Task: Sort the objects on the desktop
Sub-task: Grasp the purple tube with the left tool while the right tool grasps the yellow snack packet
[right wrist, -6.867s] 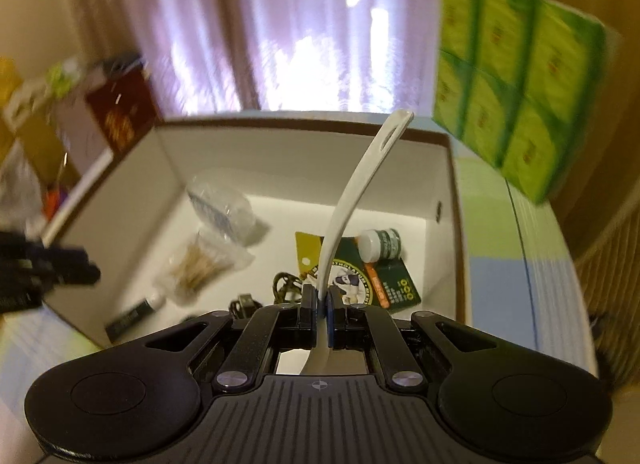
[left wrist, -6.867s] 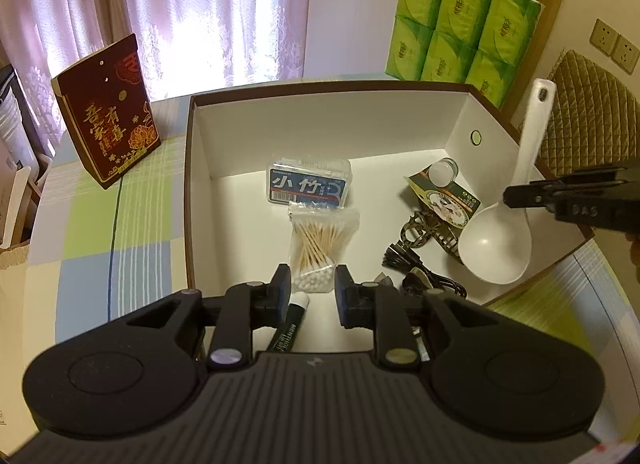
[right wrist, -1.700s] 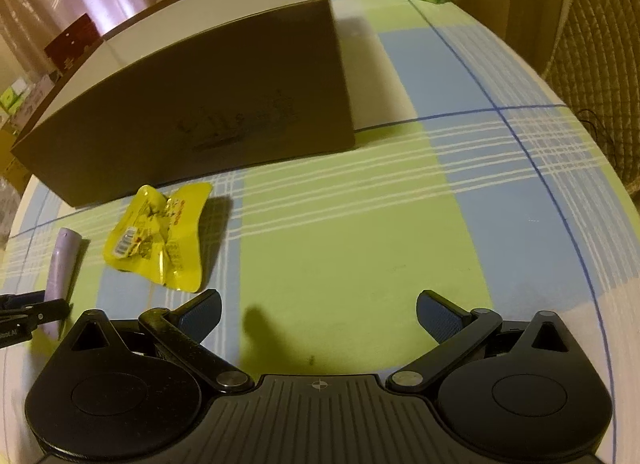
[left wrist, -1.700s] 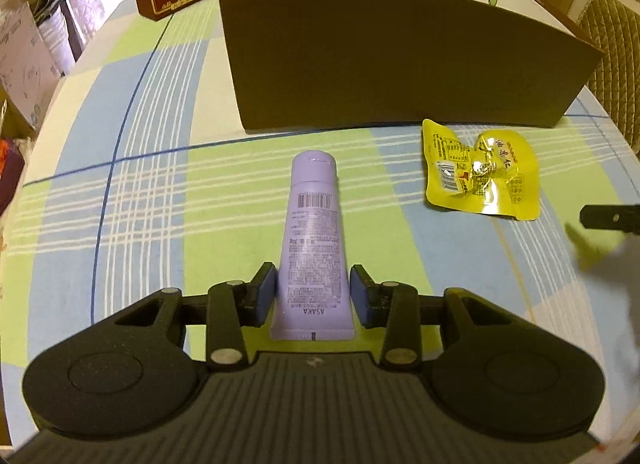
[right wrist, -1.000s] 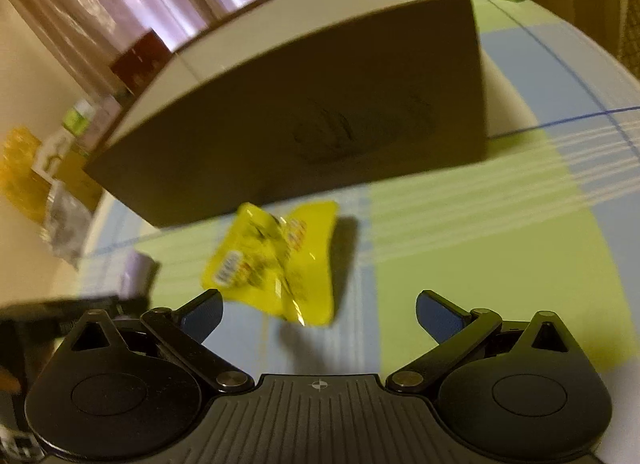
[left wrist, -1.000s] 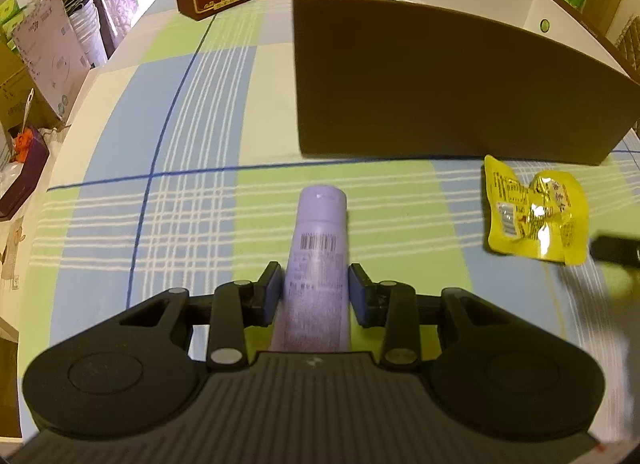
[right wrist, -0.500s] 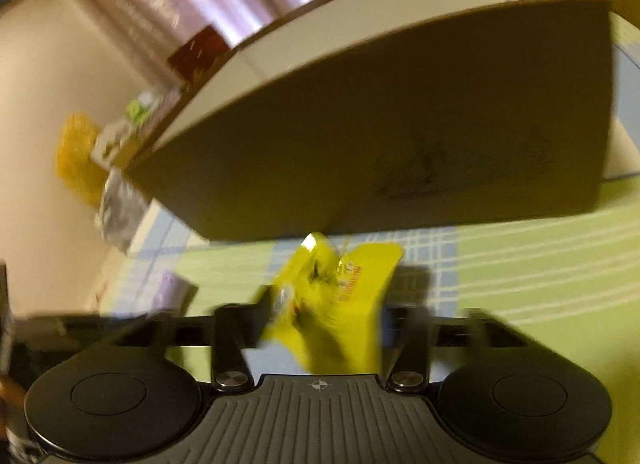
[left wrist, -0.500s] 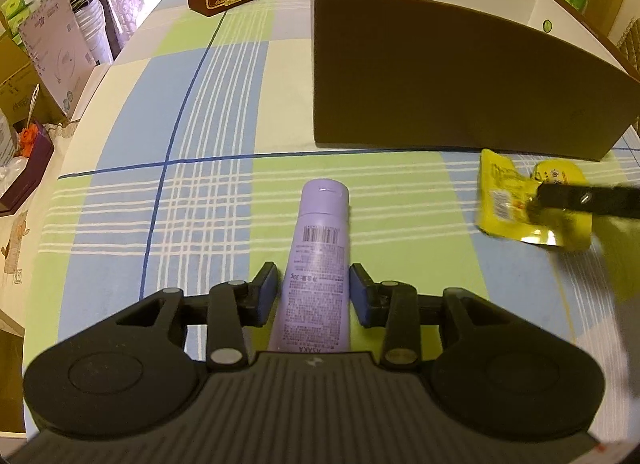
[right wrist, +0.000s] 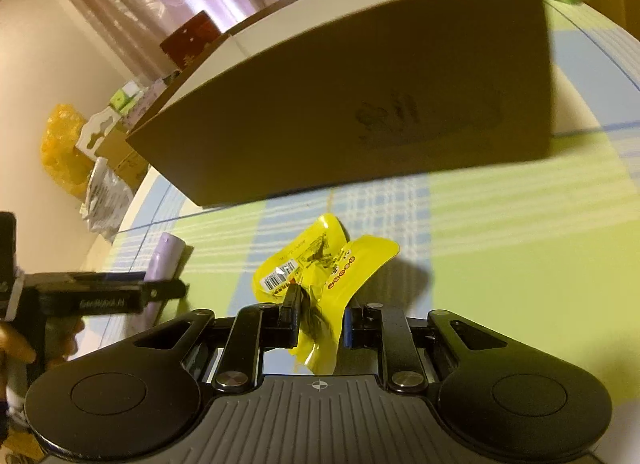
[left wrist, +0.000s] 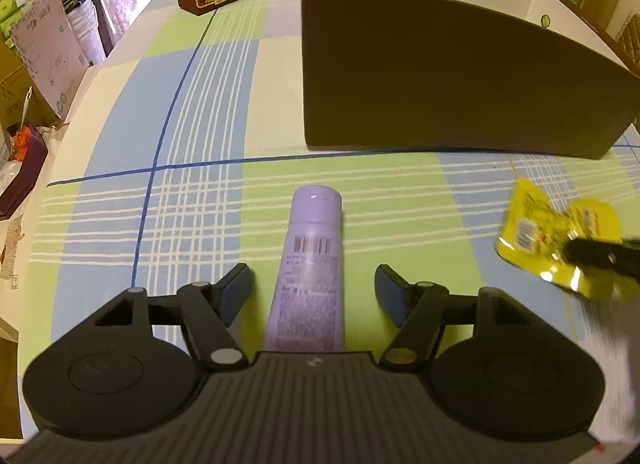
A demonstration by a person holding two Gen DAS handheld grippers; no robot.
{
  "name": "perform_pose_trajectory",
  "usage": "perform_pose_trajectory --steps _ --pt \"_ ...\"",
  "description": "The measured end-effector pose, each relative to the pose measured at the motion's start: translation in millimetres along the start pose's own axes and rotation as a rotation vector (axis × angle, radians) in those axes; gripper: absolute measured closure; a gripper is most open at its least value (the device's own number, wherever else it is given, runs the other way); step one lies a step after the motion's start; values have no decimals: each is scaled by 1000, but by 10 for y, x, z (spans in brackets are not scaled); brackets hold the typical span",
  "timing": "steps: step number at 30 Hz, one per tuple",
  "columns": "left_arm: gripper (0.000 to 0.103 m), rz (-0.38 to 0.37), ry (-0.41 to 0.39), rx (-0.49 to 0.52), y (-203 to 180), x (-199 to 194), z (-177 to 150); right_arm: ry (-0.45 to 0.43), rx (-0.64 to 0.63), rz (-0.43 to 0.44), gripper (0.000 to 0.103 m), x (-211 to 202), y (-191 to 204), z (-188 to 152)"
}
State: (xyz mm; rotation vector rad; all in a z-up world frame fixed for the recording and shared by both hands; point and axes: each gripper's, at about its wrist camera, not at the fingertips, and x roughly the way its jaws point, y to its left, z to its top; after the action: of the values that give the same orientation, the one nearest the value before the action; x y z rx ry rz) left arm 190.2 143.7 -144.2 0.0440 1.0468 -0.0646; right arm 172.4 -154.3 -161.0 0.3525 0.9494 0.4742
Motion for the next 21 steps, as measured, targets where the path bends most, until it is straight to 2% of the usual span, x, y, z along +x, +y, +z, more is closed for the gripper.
perform_pose_trajectory --steps 3,5,6,7,13,21 --pt "42 -5 -5 17 -15 12 28 -4 24 -9 87 -116 -63 -60" --pt "60 -16 -8 31 -40 2 53 -10 41 -15 87 -180 -102 -96" --pt "64 -21 -8 41 -60 -9 62 -13 51 -18 87 -220 -122 -118" --pt "74 -27 -8 52 -81 -19 64 -15 59 -21 87 -255 -131 -140" --pt "75 -71 8 83 -231 -119 -7 -23 102 -35 87 -450 -215 -258" --pt "75 -154 50 41 -339 -314 -209 -30 147 -19 91 -613 -206 -295"
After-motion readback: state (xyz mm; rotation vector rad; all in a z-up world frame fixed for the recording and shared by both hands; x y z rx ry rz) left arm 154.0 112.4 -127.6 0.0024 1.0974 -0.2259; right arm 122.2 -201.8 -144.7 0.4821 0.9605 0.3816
